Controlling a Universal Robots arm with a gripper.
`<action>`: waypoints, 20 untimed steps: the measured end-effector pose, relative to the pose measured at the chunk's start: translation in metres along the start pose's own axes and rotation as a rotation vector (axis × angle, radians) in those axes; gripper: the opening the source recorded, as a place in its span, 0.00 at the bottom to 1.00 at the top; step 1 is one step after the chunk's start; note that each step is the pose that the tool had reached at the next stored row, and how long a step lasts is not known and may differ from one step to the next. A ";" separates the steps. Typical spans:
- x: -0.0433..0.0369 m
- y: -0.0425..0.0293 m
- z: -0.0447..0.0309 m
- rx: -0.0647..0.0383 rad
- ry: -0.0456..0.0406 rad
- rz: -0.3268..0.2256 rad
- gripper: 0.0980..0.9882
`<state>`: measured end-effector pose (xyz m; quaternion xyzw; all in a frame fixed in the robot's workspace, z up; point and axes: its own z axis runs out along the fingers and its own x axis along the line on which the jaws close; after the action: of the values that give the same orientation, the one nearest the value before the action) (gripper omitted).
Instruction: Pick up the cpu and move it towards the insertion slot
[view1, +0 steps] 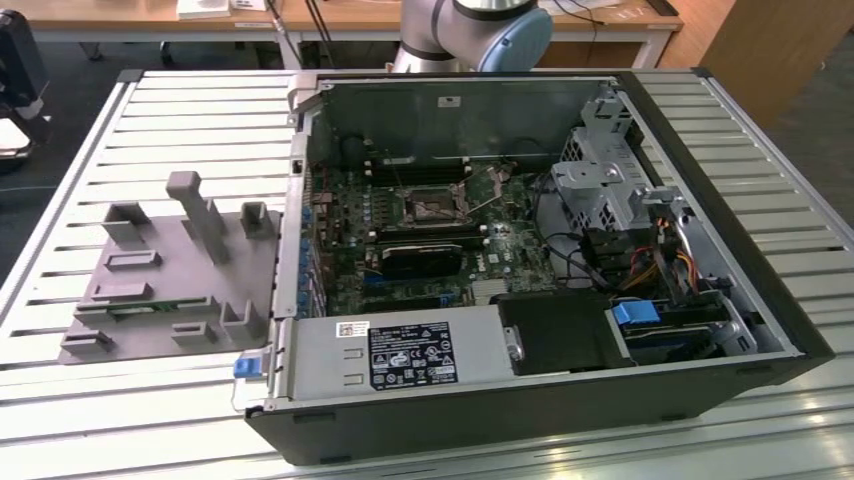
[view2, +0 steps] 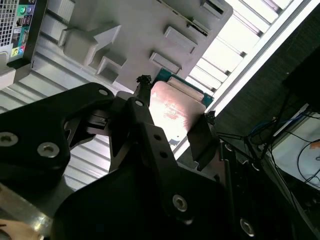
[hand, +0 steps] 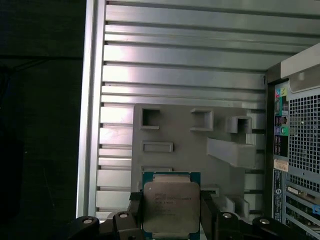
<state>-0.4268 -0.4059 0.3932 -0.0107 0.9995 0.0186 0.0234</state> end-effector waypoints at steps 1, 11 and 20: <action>-0.0001 0.0001 -0.0030 0.000 -0.0009 0.000 0.50; -0.0020 0.0004 -0.0093 0.000 -0.0027 0.000 0.50; -0.0148 0.0000 -0.0087 0.000 -0.0027 0.000 0.50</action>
<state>-0.4125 -0.4059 0.4025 -0.0108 0.9995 0.0185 0.0248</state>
